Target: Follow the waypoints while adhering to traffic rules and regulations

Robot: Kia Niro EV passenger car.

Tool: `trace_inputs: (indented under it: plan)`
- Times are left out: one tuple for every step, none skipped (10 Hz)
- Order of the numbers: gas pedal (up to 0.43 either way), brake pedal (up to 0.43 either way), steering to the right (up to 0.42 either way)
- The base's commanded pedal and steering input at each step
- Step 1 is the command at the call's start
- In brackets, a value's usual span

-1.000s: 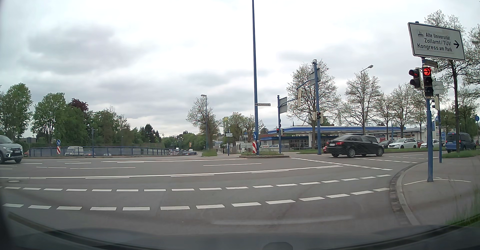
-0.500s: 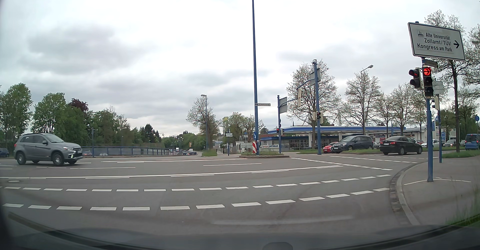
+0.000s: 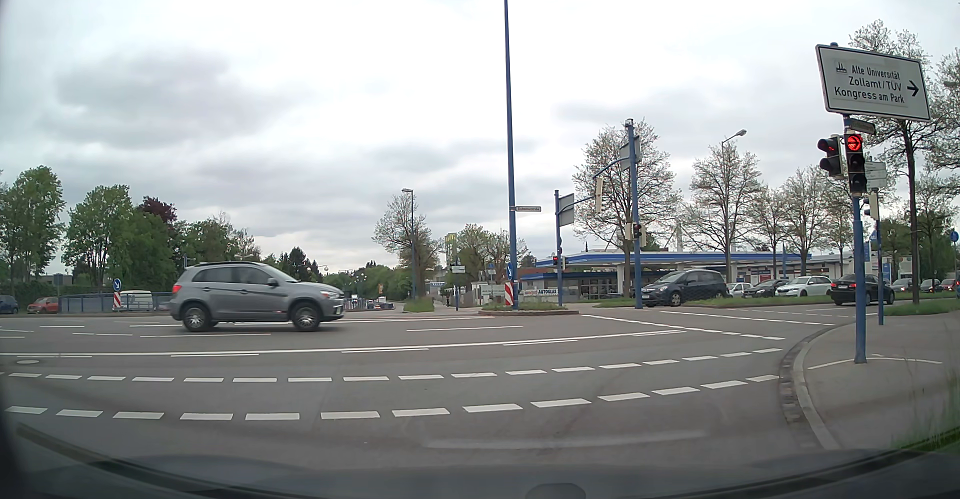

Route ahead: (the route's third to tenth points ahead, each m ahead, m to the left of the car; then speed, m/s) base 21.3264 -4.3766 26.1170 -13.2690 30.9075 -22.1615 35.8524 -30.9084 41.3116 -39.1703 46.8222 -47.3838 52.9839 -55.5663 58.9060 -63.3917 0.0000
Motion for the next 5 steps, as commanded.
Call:
trace_inputs:
  plan:
    - [0.000, 0.244, 0.033]
    - [0.000, 0.244, 0.033]
    - [0.000, 0.244, 0.033]
    - [0.000, 0.165, 0.033]
    - [0.000, 0.085, 0.033]
